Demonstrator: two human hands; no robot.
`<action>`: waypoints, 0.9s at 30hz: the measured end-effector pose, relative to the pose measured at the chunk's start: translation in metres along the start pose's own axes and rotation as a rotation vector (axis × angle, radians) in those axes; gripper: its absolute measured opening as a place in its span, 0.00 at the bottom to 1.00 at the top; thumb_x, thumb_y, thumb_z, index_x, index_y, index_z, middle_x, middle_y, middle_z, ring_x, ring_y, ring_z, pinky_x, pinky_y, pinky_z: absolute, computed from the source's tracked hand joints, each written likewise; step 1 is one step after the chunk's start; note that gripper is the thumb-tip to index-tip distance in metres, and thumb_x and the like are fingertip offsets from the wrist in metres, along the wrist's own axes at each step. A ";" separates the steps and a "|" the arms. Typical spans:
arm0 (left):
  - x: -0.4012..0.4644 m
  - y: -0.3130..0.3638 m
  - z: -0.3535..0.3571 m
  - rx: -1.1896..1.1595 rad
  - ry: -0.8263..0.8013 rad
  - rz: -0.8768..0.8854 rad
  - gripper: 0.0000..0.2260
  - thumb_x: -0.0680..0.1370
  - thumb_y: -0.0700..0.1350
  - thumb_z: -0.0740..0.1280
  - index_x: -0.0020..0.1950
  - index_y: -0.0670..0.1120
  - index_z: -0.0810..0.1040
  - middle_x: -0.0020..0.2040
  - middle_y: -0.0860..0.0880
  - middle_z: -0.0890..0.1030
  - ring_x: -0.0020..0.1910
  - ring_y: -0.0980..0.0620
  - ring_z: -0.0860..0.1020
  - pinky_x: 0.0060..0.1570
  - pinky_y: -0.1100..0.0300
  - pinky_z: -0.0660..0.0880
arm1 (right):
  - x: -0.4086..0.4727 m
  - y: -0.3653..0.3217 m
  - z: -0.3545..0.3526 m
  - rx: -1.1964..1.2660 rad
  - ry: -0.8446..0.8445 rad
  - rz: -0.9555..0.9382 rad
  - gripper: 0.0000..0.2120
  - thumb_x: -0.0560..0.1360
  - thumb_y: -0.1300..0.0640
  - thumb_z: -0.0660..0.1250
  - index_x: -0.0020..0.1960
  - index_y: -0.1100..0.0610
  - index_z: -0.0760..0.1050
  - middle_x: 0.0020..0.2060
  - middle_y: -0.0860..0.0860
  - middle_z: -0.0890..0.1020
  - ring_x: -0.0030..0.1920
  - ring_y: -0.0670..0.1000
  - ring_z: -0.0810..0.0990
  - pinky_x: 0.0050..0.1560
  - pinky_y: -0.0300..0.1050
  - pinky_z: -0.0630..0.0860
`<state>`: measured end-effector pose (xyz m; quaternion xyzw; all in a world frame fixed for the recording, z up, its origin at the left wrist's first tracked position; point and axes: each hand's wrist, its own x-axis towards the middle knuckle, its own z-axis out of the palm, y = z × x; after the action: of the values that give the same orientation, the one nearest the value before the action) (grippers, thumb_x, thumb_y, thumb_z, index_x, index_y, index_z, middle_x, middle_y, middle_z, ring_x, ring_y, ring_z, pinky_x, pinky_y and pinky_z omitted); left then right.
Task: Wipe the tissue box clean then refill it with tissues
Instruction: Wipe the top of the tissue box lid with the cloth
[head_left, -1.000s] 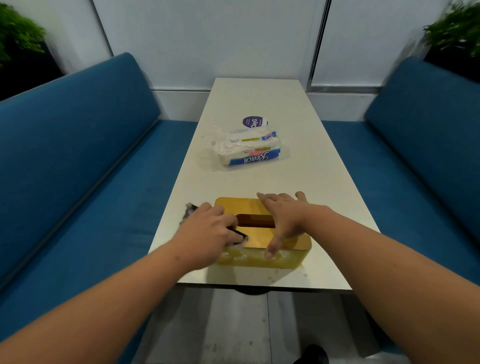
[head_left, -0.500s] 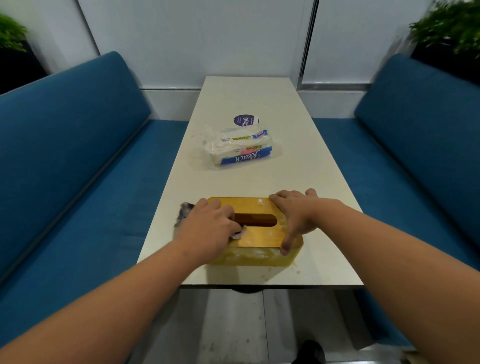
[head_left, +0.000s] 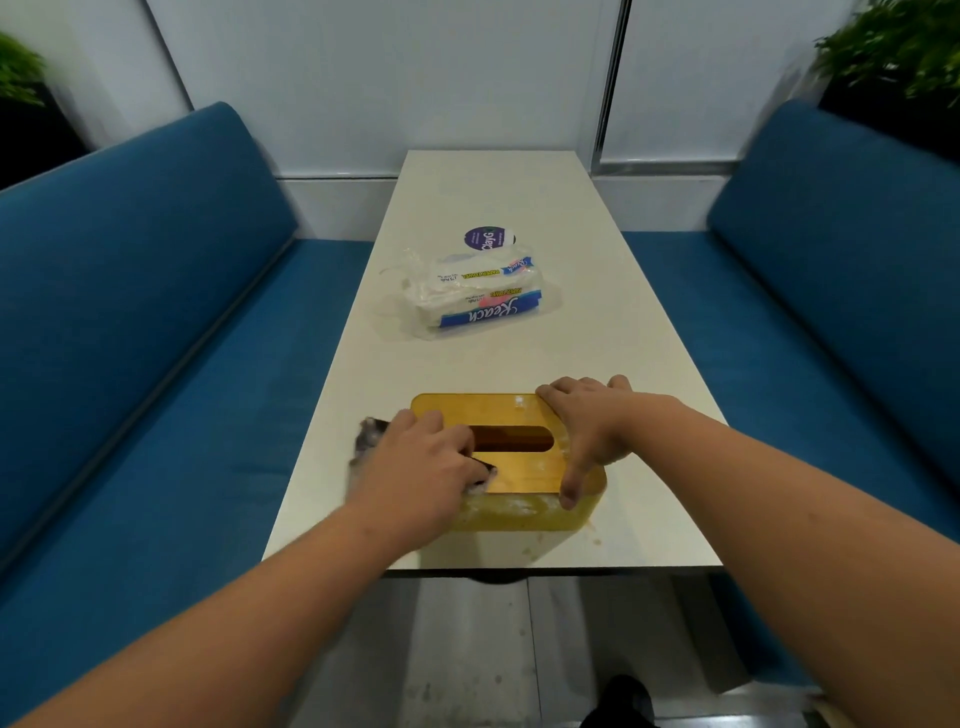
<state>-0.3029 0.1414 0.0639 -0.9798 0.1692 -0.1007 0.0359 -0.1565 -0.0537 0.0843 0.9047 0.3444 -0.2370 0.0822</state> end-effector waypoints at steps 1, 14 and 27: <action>0.008 0.014 -0.003 -0.027 0.012 0.028 0.18 0.75 0.49 0.54 0.47 0.60 0.84 0.42 0.54 0.79 0.39 0.48 0.72 0.39 0.52 0.66 | 0.000 -0.001 0.000 -0.008 -0.003 0.004 0.66 0.50 0.29 0.75 0.77 0.47 0.45 0.75 0.48 0.57 0.73 0.56 0.58 0.70 0.63 0.56; 0.021 0.026 -0.003 0.003 -0.084 0.009 0.12 0.79 0.47 0.61 0.57 0.59 0.80 0.50 0.53 0.77 0.47 0.46 0.71 0.46 0.51 0.62 | -0.002 -0.006 -0.004 -0.020 -0.018 0.034 0.66 0.51 0.30 0.76 0.77 0.47 0.44 0.75 0.49 0.56 0.74 0.56 0.58 0.70 0.63 0.55; 0.064 -0.034 -0.059 -0.837 0.180 -0.871 0.07 0.77 0.48 0.68 0.54 0.52 0.83 0.50 0.49 0.83 0.47 0.48 0.79 0.50 0.57 0.77 | -0.014 -0.022 -0.046 0.735 0.305 -0.026 0.42 0.69 0.33 0.66 0.76 0.51 0.58 0.71 0.50 0.67 0.70 0.54 0.67 0.67 0.54 0.68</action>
<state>-0.2449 0.1495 0.1366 -0.8774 -0.2196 -0.1133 -0.4112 -0.1626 -0.0308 0.1320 0.8942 0.2562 -0.2082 -0.3023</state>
